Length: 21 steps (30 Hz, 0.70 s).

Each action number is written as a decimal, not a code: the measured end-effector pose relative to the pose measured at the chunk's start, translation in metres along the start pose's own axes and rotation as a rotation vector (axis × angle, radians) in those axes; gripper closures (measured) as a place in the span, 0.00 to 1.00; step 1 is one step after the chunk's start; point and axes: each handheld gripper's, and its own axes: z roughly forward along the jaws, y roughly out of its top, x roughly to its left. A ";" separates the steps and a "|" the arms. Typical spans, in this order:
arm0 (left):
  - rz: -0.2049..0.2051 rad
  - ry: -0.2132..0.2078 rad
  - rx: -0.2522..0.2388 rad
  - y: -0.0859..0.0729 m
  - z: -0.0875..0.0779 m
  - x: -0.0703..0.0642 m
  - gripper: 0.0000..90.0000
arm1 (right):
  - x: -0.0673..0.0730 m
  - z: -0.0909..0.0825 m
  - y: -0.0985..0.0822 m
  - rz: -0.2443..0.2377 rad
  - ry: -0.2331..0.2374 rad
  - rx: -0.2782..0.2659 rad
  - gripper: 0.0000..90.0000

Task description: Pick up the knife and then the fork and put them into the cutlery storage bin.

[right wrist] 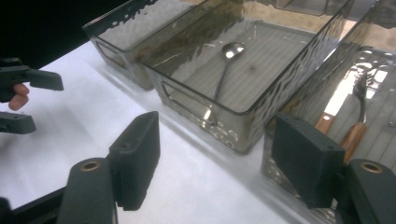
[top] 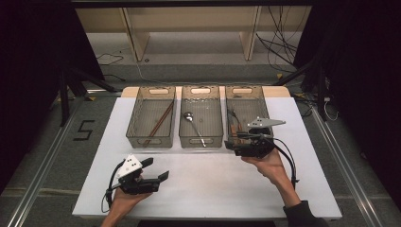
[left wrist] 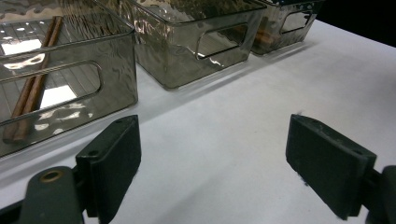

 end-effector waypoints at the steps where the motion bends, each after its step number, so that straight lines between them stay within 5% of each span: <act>1: -0.002 0.000 0.000 0.000 0.000 0.000 0.20 | 0.001 0.000 -0.001 -0.002 0.001 -0.004 0.36; 21: -0.005 0.002 0.004 0.000 0.001 0.000 0.20 | 0.012 -0.015 -0.037 -0.012 0.025 -0.072 0.31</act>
